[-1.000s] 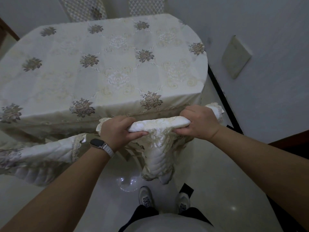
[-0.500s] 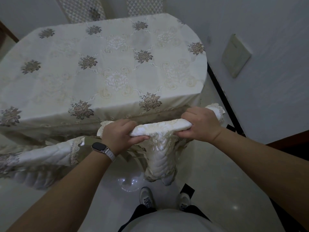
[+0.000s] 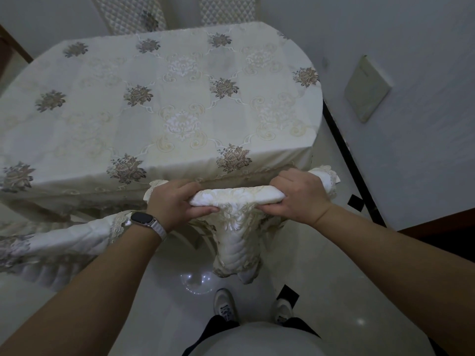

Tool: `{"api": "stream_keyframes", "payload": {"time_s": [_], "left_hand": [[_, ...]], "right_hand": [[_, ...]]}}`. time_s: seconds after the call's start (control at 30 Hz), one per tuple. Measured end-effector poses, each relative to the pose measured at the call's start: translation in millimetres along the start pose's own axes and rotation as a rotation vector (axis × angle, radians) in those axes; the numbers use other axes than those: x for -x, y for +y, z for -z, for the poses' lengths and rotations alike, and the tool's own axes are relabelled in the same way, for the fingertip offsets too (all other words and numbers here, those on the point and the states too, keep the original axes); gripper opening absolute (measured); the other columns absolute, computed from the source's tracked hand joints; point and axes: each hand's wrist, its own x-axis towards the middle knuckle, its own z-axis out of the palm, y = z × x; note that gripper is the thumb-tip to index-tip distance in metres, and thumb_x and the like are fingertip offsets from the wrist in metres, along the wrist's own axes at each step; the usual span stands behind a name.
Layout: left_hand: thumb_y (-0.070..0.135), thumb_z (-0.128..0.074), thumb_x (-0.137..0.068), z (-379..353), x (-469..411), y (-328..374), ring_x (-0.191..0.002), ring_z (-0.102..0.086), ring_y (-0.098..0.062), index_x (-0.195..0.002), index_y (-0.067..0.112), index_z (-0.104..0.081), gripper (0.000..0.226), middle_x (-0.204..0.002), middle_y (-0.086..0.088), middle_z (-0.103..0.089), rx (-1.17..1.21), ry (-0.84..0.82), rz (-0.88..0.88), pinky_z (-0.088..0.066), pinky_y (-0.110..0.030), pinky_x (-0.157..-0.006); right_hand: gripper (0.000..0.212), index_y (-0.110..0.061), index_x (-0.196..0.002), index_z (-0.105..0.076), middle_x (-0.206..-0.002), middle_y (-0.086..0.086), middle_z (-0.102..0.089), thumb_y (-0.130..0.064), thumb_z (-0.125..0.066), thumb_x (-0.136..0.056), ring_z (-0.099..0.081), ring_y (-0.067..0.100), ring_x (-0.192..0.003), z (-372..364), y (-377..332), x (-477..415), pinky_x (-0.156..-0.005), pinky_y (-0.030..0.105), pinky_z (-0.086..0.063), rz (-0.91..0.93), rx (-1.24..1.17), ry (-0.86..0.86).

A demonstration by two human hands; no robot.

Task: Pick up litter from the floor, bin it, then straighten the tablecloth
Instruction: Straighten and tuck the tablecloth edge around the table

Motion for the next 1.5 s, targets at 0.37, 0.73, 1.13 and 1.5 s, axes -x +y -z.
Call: {"api": "stream_keyframes", "payload": {"time_s": [0.37, 0.73, 1.13, 1.5], "left_hand": [[0.071, -0.060, -0.067, -14, -11, -8, -0.058, -0.062, -0.025, -0.075, 0.013, -0.072, 0.060, -0.064, -0.002, -0.065, -0.025, -0.043, 0.037, -0.045, -0.027, -0.049], [0.070, -0.058, -0.068, -25, -15, -11, -0.059, -0.062, -0.023, -0.075, 0.014, -0.072, 0.059, -0.066, -0.001, -0.065, -0.049, -0.062, 0.032, -0.036, -0.020, -0.055], [0.079, -0.046, -0.075, -27, -3, -7, -0.063, -0.064, -0.023, -0.079, 0.014, -0.074, 0.071, -0.071, -0.001, -0.068, -0.015, -0.087, 0.030, -0.045, -0.025, -0.054], [0.075, -0.055, -0.070, -34, 25, 8, -0.065, -0.064, -0.021, -0.079, 0.016, -0.073, 0.063, -0.073, 0.000, -0.068, -0.035, -0.155, 0.059, -0.046, -0.026, -0.053]], "right_hand": [[0.055, -0.011, -0.064, -0.064, -0.061, 0.004, -0.058, -0.065, -0.058, -0.072, -0.056, 0.025, -0.055, -13, 18, -11, -0.046, 0.030, -0.040, 0.015, -0.008, -0.010], [0.048, -0.013, -0.068, -0.066, -0.065, 0.002, -0.058, -0.060, -0.074, -0.062, -0.055, 0.023, -0.056, -24, 30, -11, -0.050, 0.027, -0.038, 0.025, -0.012, -0.029], [0.052, -0.013, -0.066, -0.063, -0.063, 0.003, -0.055, -0.064, -0.069, -0.068, -0.052, 0.024, -0.056, -28, 25, 3, -0.050, 0.030, -0.038, 0.006, -0.030, -0.088], [0.048, -0.012, -0.068, -0.066, -0.063, 0.005, -0.056, -0.056, -0.081, -0.063, -0.054, 0.026, -0.056, -21, 16, 30, -0.049, 0.032, -0.041, 0.012, -0.049, -0.153]]}}
